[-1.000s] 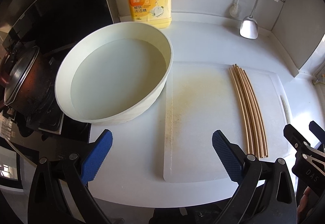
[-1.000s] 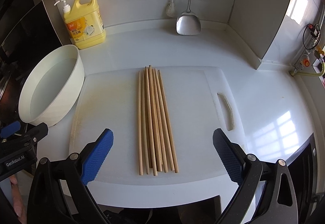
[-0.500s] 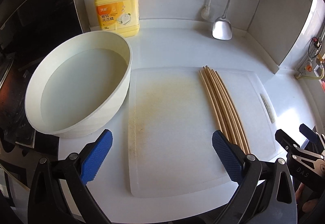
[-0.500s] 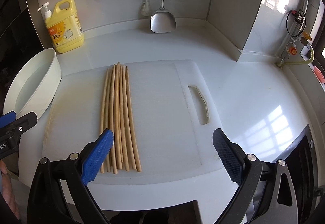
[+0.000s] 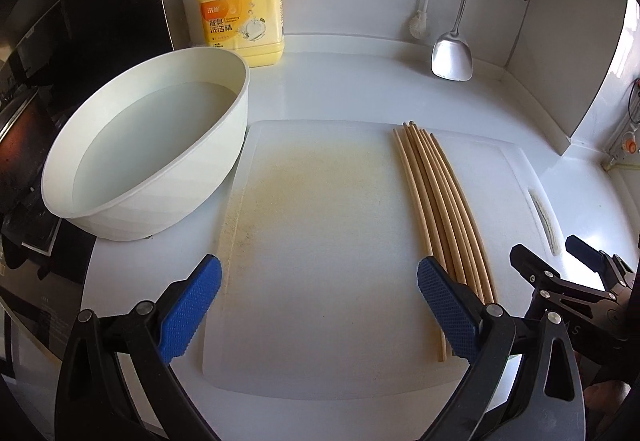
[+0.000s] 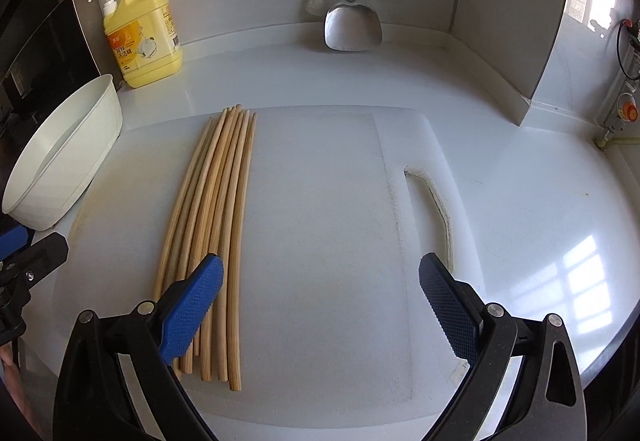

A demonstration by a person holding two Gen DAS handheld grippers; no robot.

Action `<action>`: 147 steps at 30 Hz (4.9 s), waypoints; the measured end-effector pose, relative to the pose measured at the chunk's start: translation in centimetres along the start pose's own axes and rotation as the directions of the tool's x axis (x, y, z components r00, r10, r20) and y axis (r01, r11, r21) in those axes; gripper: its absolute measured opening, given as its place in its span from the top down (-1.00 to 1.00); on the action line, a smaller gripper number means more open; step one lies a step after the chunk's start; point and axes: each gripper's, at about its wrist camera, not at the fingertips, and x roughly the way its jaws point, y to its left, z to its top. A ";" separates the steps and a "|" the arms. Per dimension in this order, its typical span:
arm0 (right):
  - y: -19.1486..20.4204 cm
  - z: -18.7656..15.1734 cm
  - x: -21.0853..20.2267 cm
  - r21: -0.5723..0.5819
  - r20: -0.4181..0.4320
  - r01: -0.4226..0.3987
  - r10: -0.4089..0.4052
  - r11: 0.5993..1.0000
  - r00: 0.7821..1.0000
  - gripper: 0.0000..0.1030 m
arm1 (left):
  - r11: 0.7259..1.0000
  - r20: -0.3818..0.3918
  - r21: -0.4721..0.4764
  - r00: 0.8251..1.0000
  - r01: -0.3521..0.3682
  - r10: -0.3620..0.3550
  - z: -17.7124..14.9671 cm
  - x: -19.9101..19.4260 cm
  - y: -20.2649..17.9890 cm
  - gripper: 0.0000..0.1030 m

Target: Organize utensils

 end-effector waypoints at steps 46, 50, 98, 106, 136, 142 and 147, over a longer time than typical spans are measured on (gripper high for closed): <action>2.0 0.2 3.6 -0.127 0.032 0.056 -0.052 0.990 0.998 -0.82 | 0.999 0.029 0.003 0.999 0.039 -0.039 -1.2 3.0 -0.7 -0.88; 1.1 0.3 3.6 -0.114 0.045 0.085 -0.081 0.990 0.996 -0.82 | 0.999 0.030 0.002 0.999 0.039 -0.039 -1.2 3.0 -0.7 -0.88; -2.6 1.9 4.9 -0.088 0.024 -0.035 0.037 0.996 0.999 -0.81 | 0.999 -0.002 0.050 1.000 0.004 -0.004 -0.6 7.4 -3.7 -0.90; -2.1 2.4 5.1 -0.111 0.021 -0.063 0.066 0.992 0.998 -0.66 | 0.996 0.033 0.083 0.999 0.021 -0.024 -0.3 7.0 -4.4 -0.32; -0.8 2.3 3.6 -0.116 0.058 -0.093 0.101 0.989 0.993 0.88 | 0.987 0.045 0.116 0.992 0.113 -0.119 -0.2 6.3 -4.3 0.87; -0.4 2.7 1.7 -0.092 0.069 -0.108 0.115 0.990 0.991 0.88 | 0.986 0.063 0.106 0.989 0.125 -0.132 0.7 4.1 -4.1 0.87; 0.3 3.8 -0.8 -0.094 0.078 -0.132 0.140 0.987 0.987 0.88 | 0.989 0.076 0.074 0.988 0.131 -0.137 2.2 1.2 -3.3 0.87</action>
